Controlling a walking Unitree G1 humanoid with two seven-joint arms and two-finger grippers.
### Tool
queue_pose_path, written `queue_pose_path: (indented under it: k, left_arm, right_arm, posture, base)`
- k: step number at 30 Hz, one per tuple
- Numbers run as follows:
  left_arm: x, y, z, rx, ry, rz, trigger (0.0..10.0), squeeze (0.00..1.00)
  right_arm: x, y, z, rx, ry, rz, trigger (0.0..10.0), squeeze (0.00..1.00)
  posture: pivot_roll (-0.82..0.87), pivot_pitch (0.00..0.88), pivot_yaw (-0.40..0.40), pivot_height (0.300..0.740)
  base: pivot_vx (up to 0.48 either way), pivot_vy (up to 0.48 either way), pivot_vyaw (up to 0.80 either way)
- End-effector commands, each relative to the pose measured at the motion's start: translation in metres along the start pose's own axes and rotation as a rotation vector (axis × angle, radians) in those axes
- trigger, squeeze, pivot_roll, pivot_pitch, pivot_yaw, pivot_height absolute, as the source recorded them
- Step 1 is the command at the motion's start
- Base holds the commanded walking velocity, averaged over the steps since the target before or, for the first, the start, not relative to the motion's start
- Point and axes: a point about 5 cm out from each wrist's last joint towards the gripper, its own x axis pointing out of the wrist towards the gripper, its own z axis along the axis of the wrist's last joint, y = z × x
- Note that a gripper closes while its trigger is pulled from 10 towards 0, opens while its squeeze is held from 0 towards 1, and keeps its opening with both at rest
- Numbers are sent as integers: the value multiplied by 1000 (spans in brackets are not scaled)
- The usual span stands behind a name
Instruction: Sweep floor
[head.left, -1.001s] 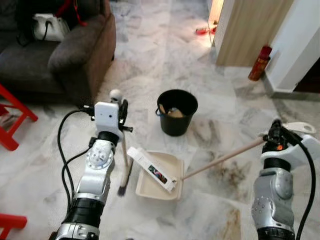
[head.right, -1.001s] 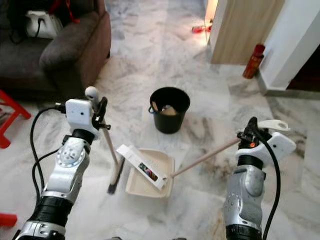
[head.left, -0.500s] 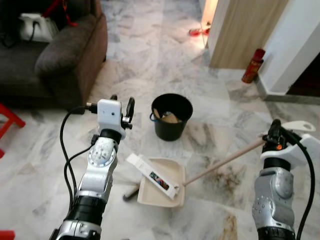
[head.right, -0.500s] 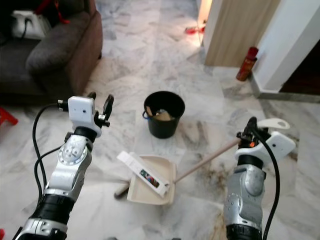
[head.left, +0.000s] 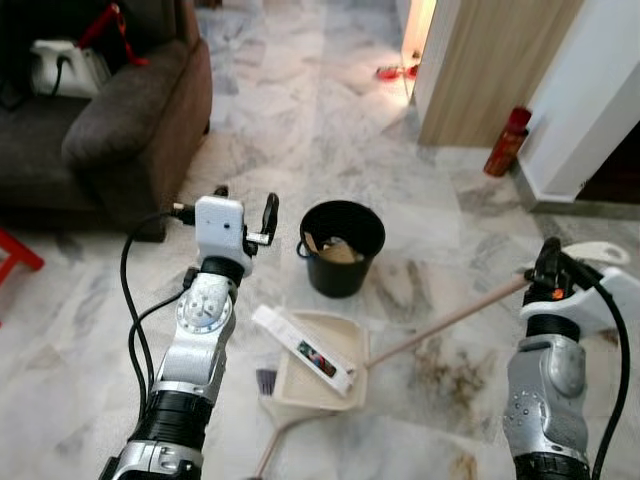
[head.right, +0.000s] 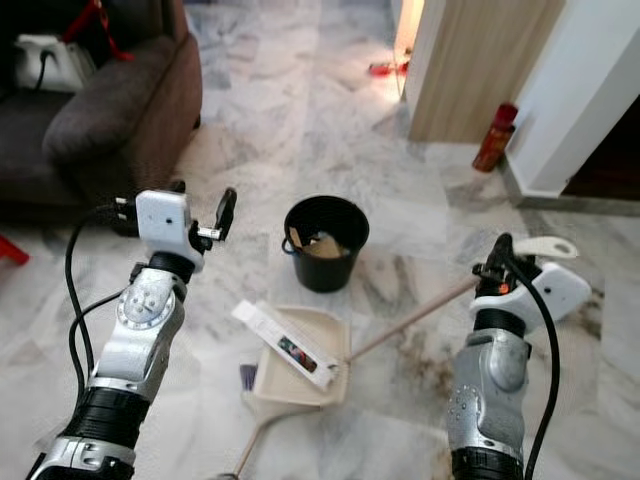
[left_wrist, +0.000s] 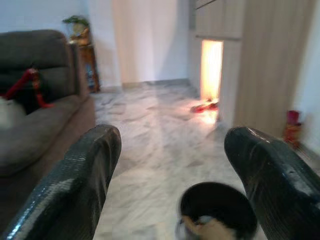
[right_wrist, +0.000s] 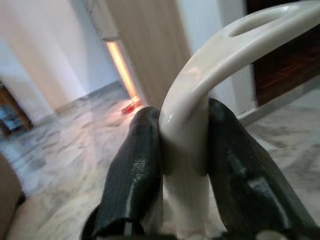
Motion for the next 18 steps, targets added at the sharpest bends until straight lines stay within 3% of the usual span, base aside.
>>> queue_pose_path:
  k: [1,18]
  left_arm:
    - [0,-3,5,-17,-30,-8,10000,471]
    - [1,-3,4,-3,-38,-12,10000,412]
  right_arm:
    - [2,-1,10,29,-53,-5,10000,0]
    - [3,0,13,28,-64,-3,10000,0]
  posture:
    - [69,133,-17,740]
    - [65,115,-9,740]
  base:
    - [0,0,0]
    - [0,0,0]
